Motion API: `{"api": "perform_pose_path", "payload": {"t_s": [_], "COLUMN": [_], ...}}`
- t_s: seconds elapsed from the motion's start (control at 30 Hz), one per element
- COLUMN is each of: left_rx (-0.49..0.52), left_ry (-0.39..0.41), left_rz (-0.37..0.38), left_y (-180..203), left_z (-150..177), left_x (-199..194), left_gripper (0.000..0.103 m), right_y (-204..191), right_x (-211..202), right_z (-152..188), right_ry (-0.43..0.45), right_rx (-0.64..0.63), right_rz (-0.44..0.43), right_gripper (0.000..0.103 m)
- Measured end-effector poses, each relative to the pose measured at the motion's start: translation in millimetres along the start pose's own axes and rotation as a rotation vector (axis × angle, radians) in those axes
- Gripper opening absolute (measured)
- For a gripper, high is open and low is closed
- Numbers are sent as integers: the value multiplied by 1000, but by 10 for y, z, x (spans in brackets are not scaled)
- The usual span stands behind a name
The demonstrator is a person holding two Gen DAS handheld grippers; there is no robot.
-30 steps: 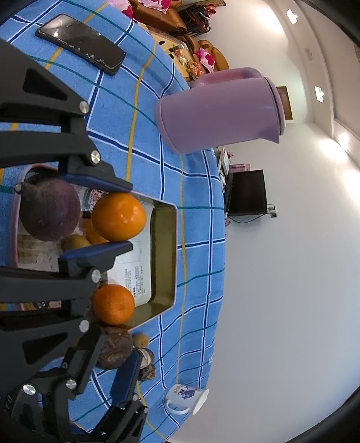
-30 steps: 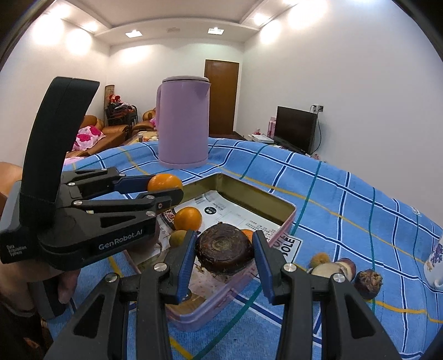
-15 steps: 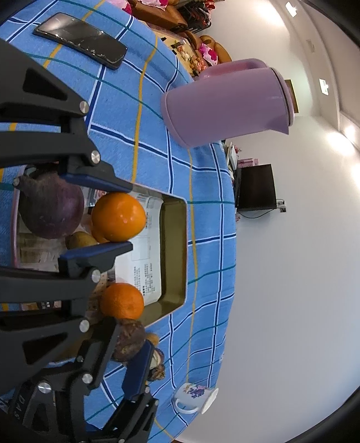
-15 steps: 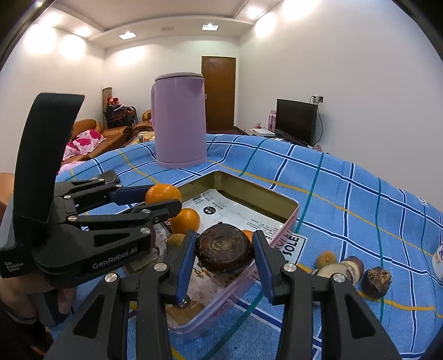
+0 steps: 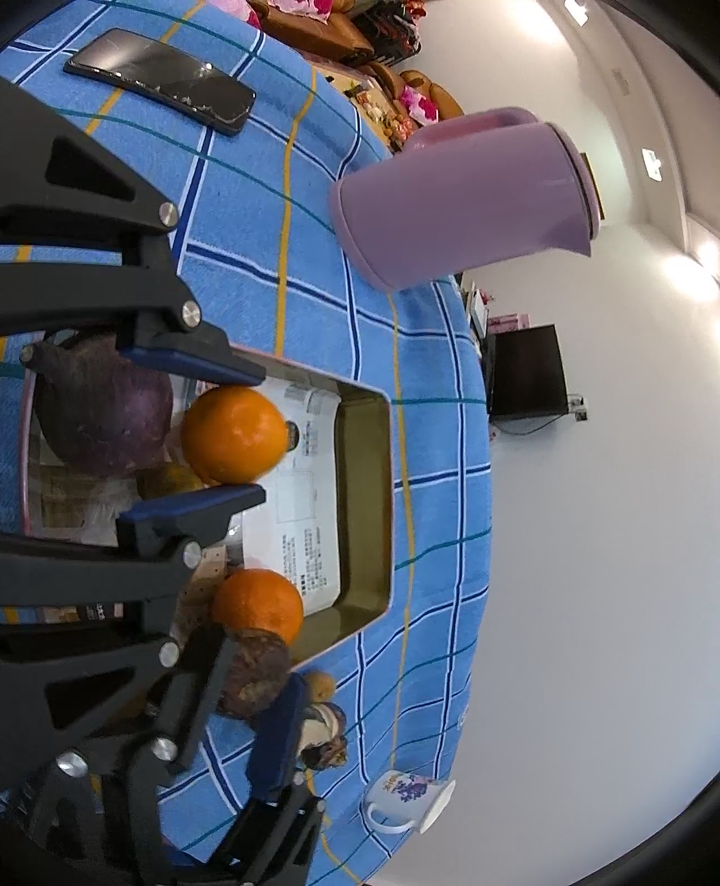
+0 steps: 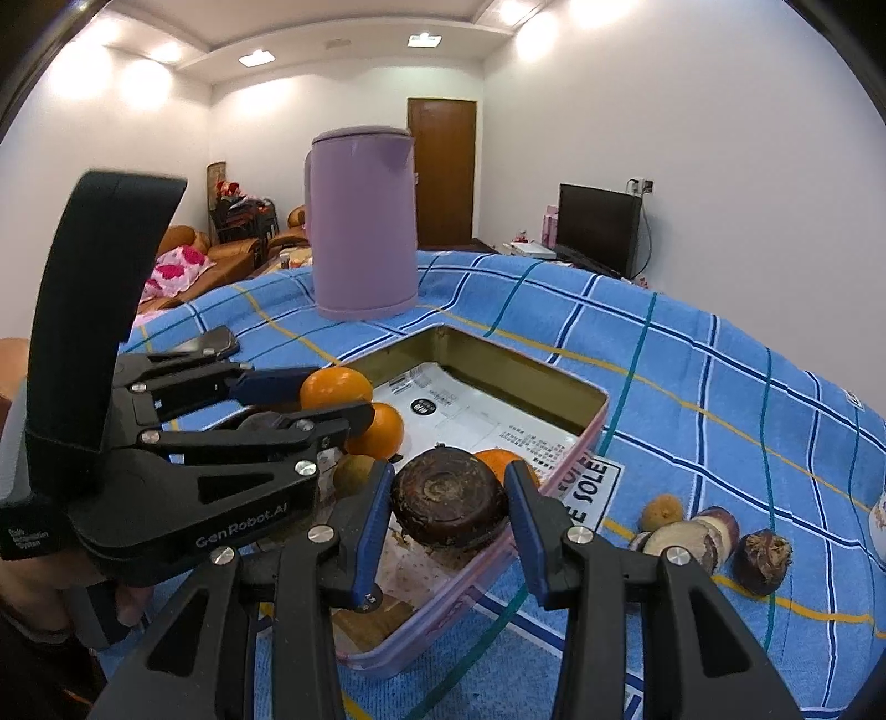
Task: Organize fruits
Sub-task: 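Lower the orange and brown fruit into the tin box and open both tools, then grasp a cut purple-skinned root with the left tool while the right tool grasps a cut white root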
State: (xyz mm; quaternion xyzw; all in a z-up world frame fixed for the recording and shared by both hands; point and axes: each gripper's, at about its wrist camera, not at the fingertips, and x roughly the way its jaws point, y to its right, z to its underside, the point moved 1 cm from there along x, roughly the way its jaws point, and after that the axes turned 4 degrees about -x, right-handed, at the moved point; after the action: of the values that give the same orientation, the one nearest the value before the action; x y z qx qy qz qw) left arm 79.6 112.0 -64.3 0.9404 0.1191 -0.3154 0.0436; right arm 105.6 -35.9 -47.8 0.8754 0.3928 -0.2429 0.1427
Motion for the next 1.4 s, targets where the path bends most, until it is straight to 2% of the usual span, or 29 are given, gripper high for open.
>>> {"api": "perform_pose_path", "payload": {"t_s": [0.13,0.2,0.27,0.43,0.53,0.6,0.63,0.7,0.8,0.93,1.03,1.17,1.33,1.37,1.4], "left_rx": [-6,-22,-37,-54,-42,-45,-49,-47,-22,-23,-39,-40,-44,-43,-42], "left_ry": [21,41,69,95,121,138,144,148,145,139,127,131,125,122,121], "left_rz": [-23,-37,-42,-5,31,25,20,13,11,9,16,28,46,49,49], "left_y": [-12,-41,-60,48,208,287,330,397,494,497,452,429,415,415,413], "left_z": [9,14,20,16,-7,-24,-41,-67,-108,-124,-117,-105,-88,-81,-74], "left_x": [-41,-78,-138,-222,-287,-306,-304,-292,-269,-242,-221,-227,-202,-197,-196], "left_gripper": [60,75,79,79,80,94,97,98,98,98,98,98,99,99,99], "right_y": [-58,-23,39,187,398,598,695,921,1057,989,923,945,913,917,923], "right_x": [11,-30,-95,-340,-555,-633,-647,-657,-628,-483,-266,-107,10,53,84], "right_z": [-2,7,21,105,251,332,366,452,489,430,376,425,393,382,379], "right_ry": [-9,10,41,106,110,88,76,42,13,-23,-112,-176,-192,-201,-211], "right_rx": [-30,-12,23,70,98,149,176,248,293,266,251,312,331,333,337], "right_rz": [21,32,48,92,158,207,230,281,286,258,268,235,201,203,206], "right_gripper": [46,57,65,66,65,65,65,65,65,65,65,65,65,62,49]}}
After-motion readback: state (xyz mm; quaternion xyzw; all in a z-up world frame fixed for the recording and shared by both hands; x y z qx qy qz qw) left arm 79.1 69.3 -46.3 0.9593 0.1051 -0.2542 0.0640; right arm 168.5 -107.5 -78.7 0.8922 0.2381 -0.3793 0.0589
